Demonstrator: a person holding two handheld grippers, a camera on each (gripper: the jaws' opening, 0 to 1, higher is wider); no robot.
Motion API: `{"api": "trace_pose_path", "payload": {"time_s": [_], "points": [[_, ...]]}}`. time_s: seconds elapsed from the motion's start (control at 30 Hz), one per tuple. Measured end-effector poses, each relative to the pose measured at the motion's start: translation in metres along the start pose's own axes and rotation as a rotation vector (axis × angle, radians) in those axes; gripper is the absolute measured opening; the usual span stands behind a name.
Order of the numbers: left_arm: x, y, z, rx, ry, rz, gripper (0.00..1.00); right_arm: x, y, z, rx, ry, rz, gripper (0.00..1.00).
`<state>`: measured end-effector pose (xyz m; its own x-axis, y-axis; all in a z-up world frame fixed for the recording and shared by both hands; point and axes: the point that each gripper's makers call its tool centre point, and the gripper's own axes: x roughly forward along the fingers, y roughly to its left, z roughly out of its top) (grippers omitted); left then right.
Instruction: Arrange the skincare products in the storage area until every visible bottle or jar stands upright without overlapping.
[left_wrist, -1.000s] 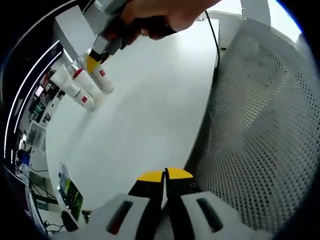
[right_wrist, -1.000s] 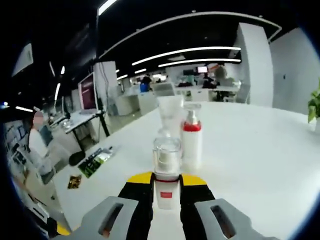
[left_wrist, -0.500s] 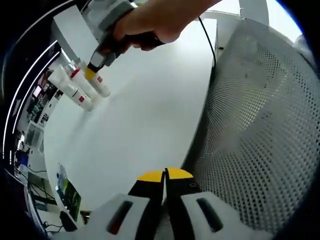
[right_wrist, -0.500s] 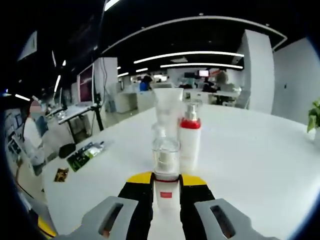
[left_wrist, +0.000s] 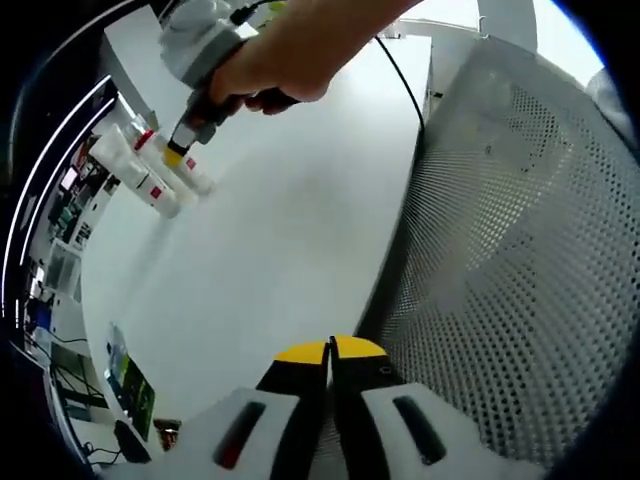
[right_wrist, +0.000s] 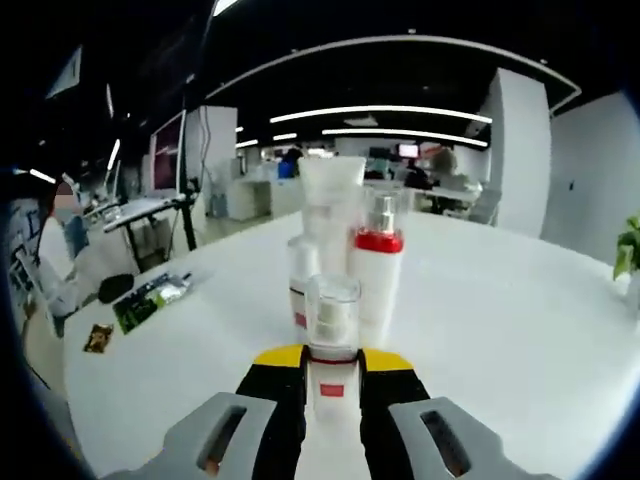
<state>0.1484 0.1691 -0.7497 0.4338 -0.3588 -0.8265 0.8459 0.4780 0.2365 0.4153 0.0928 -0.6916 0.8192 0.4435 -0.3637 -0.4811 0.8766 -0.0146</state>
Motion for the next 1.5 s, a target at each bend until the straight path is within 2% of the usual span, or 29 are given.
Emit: {"api": "trace_pose_path", "payload": {"time_s": [0.2, 0.3, 0.37, 0.4, 0.5, 0.9, 0.97, 1.1, 1.17, 1.23, 1.33, 1.43, 1.5], "points": [[0.000, 0.000, 0.000, -0.002, 0.001, -0.003, 0.02, 0.013, -0.008, 0.000, 0.020, -0.019, -0.033, 0.15], [0.000, 0.000, -0.001, -0.004, 0.005, -0.003, 0.02, 0.017, -0.013, -0.004, 0.038, -0.002, -0.058, 0.15], [0.000, -0.001, -0.002, -0.005, 0.006, -0.004, 0.02, 0.017, -0.014, -0.017, 0.032, 0.053, -0.065, 0.14], [0.001, -0.001, -0.002, -0.005, 0.008, -0.005, 0.02, 0.016, -0.014, -0.019, 0.033, 0.053, -0.068, 0.14], [0.001, -0.002, -0.002, -0.007, 0.012, -0.008, 0.02, 0.010, -0.013, -0.024, 0.067, 0.041, -0.065, 0.14], [0.002, -0.004, -0.005, -0.010, 0.027, -0.017, 0.02, -0.010, -0.013, -0.037, 0.085, 0.065, -0.043, 0.14], [0.002, -0.004, -0.005, -0.009, 0.028, -0.017, 0.02, -0.014, -0.003, -0.050, 0.058, 0.134, 0.001, 0.14], [0.002, -0.003, -0.005, -0.009, 0.028, -0.015, 0.02, -0.023, 0.010, -0.064, -0.029, 0.216, 0.064, 0.14], [0.003, -0.003, -0.005, -0.010, 0.029, -0.014, 0.02, -0.026, 0.015, -0.069, -0.036, 0.244, 0.102, 0.14], [0.003, -0.003, -0.005, -0.011, 0.029, -0.011, 0.02, -0.031, 0.019, -0.077, -0.083, 0.309, 0.131, 0.14], [0.002, -0.001, -0.005, -0.013, 0.027, -0.004, 0.02, -0.034, 0.020, -0.077, -0.126, 0.320, 0.153, 0.14], [0.002, 0.000, -0.005, -0.016, 0.030, 0.001, 0.02, -0.036, 0.018, -0.078, -0.191, 0.407, 0.187, 0.14], [0.002, 0.000, -0.006, -0.019, 0.032, 0.002, 0.02, -0.035, 0.019, -0.080, -0.189, 0.455, 0.220, 0.15]]}}
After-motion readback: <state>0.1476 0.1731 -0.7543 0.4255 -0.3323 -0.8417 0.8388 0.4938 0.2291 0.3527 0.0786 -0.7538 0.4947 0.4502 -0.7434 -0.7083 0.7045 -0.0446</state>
